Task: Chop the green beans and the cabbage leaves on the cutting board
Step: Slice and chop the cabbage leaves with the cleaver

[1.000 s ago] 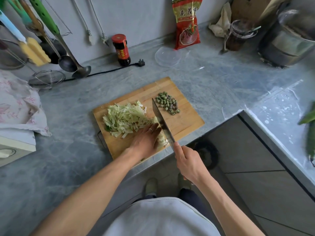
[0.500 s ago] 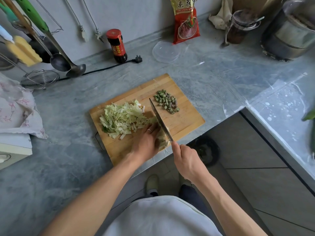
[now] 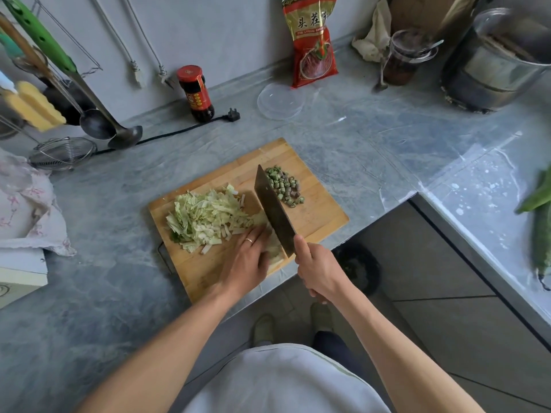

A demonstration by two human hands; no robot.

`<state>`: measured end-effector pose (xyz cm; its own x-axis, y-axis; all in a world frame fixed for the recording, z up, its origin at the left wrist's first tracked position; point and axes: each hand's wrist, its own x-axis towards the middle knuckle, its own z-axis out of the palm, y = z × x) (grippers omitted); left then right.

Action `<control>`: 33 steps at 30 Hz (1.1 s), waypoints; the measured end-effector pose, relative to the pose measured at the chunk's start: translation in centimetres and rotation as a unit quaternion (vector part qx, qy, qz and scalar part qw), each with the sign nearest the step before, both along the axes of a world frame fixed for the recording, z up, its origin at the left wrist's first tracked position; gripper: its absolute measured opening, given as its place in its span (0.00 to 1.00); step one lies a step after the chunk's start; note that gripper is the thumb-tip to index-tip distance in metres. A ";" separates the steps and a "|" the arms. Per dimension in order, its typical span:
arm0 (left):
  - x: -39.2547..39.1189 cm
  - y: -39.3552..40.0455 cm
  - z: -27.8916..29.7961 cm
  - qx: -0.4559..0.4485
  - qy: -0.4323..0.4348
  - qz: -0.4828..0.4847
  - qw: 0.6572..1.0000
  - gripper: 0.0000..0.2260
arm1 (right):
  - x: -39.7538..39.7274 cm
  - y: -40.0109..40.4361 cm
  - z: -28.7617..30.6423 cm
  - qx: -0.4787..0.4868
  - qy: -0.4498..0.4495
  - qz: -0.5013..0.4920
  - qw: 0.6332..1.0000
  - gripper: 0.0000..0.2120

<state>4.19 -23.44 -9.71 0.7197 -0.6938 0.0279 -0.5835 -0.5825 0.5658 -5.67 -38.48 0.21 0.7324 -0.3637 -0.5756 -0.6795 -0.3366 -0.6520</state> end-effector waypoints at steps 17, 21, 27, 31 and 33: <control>-0.4 0.2 0.1 0.007 -0.025 0.011 1.000 0.23 | -1.9 2.1 0.3 -0.070 -0.054 0.036 0.995 0.33; -0.2 0.3 0.1 -0.004 -0.022 0.016 1.000 0.23 | -1.9 1.9 0.1 -0.072 -0.052 0.037 0.995 0.33; 0.0 0.5 -0.4 0.002 -0.063 0.000 0.998 0.22 | -1.8 2.1 -0.3 -0.089 -0.037 0.055 0.994 0.29; -0.2 0.3 -0.6 -0.009 -0.062 0.003 0.998 0.23 | -1.6 2.8 -0.9 -0.094 -0.035 0.056 0.993 0.27; -0.2 0.3 -0.8 -0.009 -0.041 0.012 0.999 0.22 | -1.4 3.0 -1.1 -0.096 -0.039 0.053 0.993 0.27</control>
<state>3.96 -23.15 -10.56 0.7314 -0.6747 0.0993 -0.6135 -0.5874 0.5278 -7.03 -35.53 -0.87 0.8119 -0.3807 -0.4426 -0.5838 -0.5265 -0.6180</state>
